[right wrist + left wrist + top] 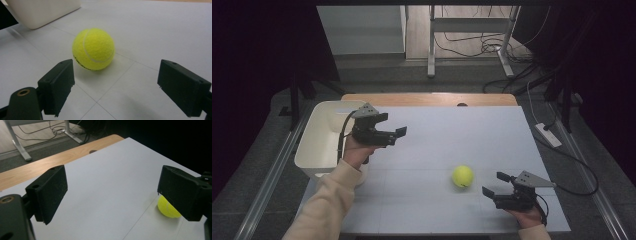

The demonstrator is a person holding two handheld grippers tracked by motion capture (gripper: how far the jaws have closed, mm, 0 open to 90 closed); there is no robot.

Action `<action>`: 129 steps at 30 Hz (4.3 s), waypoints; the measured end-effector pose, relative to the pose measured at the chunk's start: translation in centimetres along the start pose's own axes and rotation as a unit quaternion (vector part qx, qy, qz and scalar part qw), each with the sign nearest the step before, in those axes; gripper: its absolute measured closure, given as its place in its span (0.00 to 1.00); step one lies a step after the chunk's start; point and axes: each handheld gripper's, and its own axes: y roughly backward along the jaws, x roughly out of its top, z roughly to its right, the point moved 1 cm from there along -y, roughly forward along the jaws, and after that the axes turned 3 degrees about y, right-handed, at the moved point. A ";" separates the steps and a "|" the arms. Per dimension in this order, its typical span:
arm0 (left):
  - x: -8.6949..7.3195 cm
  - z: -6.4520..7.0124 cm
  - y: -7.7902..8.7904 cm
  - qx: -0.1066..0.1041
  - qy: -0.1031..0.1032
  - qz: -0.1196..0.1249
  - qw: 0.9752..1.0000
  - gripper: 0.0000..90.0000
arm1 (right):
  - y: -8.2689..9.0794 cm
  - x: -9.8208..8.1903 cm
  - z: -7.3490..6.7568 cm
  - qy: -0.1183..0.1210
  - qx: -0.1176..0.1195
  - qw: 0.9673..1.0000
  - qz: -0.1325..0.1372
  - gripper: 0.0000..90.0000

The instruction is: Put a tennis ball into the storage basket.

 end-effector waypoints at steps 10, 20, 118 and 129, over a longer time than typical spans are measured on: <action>0.1 1.1 -1.4 -0.014 -0.009 -0.012 1.000 0.11 | -0.1 0.1 -0.1 0.002 0.002 1.000 0.003 0.16; 0.1 2.2 -2.9 -0.017 -0.024 -0.025 0.999 0.11 | 0.1 0.2 -0.2 0.003 -0.001 1.000 0.005 0.16; -4.0 8.8 -13.1 -0.102 -0.052 -0.132 0.985 0.10 | 0.7 0.1 -0.2 0.004 -0.008 1.000 0.011 0.16; -4.4 9.8 -14.2 -0.115 -0.059 -0.146 0.981 0.10 | 0.8 0.1 -0.1 0.003 -0.008 1.000 0.013 0.16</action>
